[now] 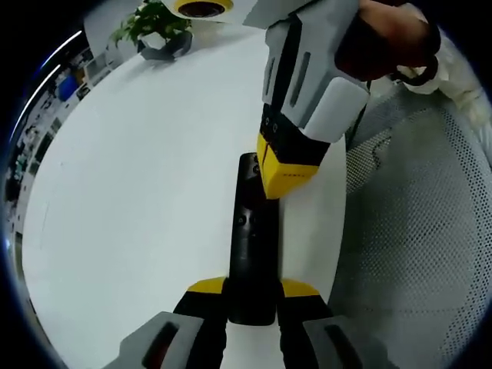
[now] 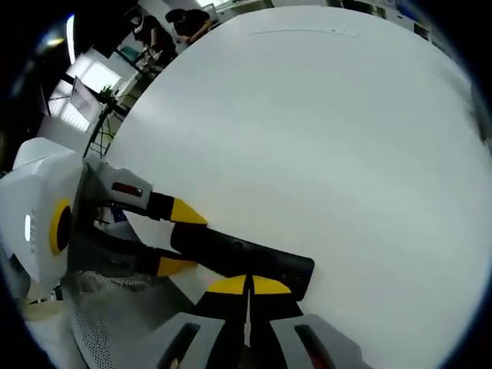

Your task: Press the specified remote control buttons in sequence, fully releasing each button before pressing the next.

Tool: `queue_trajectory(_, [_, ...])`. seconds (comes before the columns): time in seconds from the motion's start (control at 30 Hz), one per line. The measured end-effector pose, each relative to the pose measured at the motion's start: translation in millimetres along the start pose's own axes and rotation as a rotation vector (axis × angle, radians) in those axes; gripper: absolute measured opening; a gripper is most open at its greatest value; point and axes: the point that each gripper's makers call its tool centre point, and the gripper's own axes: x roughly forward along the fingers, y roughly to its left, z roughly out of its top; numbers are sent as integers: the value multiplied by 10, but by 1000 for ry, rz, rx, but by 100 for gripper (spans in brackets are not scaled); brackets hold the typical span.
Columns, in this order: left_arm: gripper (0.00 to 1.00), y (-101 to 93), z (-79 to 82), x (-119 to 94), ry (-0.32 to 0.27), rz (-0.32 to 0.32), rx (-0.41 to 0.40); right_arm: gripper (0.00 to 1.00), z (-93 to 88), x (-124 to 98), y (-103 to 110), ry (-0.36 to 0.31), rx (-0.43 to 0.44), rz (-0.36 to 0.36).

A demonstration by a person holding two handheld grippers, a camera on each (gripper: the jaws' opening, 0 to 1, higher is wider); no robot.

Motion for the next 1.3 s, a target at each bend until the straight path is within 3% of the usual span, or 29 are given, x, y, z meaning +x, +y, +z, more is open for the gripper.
queue_trajectory(0.27, [23, -2, -2, -1, -4, -1, -1, 0, -7, 19, -16, 34, 32, 11])
queue_trajectory(0.67, [23, 0, 1, -3, -27, -14, 8, 0, -8, 7, -9, 16, 42, 41])
queue_trajectory(1.17, [23, 2, 7, -8, -21, -11, 4, 0, 94, 25, -31, 7, -8, -3])
queue_trajectory(1.3, [23, 6, 2, -9, -37, -12, 7, 0, 93, 36, -30, 29, -67, -65])
